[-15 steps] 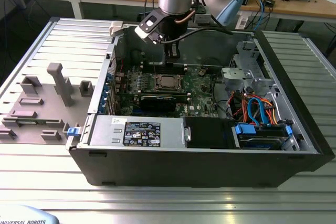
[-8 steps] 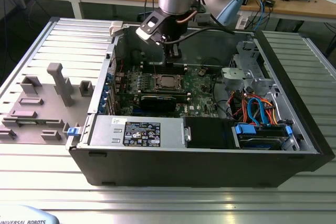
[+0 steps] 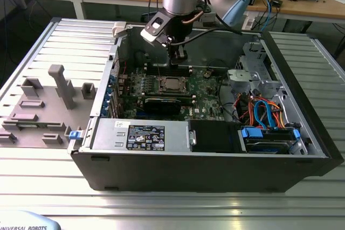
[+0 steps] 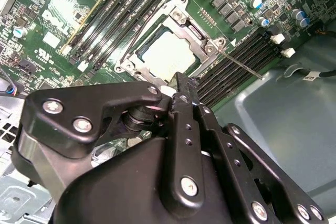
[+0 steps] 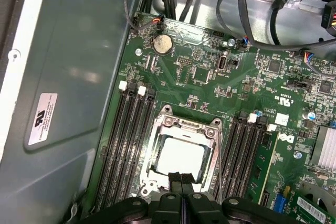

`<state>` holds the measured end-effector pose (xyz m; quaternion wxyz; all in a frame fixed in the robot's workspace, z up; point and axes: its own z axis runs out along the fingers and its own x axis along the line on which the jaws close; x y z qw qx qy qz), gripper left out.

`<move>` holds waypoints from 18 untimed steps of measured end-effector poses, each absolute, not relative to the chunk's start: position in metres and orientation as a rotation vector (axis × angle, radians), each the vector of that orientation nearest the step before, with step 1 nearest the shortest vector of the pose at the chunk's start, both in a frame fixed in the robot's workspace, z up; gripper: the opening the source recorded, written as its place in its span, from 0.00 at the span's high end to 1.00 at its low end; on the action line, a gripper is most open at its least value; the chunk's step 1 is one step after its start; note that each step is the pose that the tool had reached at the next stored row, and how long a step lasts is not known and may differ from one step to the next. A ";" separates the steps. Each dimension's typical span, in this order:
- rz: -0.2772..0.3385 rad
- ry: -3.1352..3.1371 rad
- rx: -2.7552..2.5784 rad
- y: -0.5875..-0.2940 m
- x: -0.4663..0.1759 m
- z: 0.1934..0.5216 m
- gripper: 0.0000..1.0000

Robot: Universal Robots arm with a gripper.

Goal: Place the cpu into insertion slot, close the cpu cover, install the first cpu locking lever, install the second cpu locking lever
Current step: 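Install the first cpu locking lever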

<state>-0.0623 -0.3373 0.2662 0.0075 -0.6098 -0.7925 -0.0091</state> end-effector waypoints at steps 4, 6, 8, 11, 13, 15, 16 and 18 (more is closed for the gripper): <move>-0.028 -2.478 -1.906 -0.337 -0.062 0.266 0.89; -0.028 -2.488 -1.893 -0.337 -0.062 0.266 0.89; -0.028 -2.504 -1.872 -0.337 -0.062 0.266 0.89; -0.027 -2.557 -1.798 -0.337 -0.062 0.266 0.89; -0.027 -2.582 -1.760 -0.337 -0.062 0.266 0.89; -0.026 -2.614 -1.713 -0.337 -0.062 0.266 0.89; -0.026 -2.635 -1.680 -0.337 -0.062 0.266 0.89; -0.026 -2.669 -1.624 -0.337 -0.062 0.266 0.89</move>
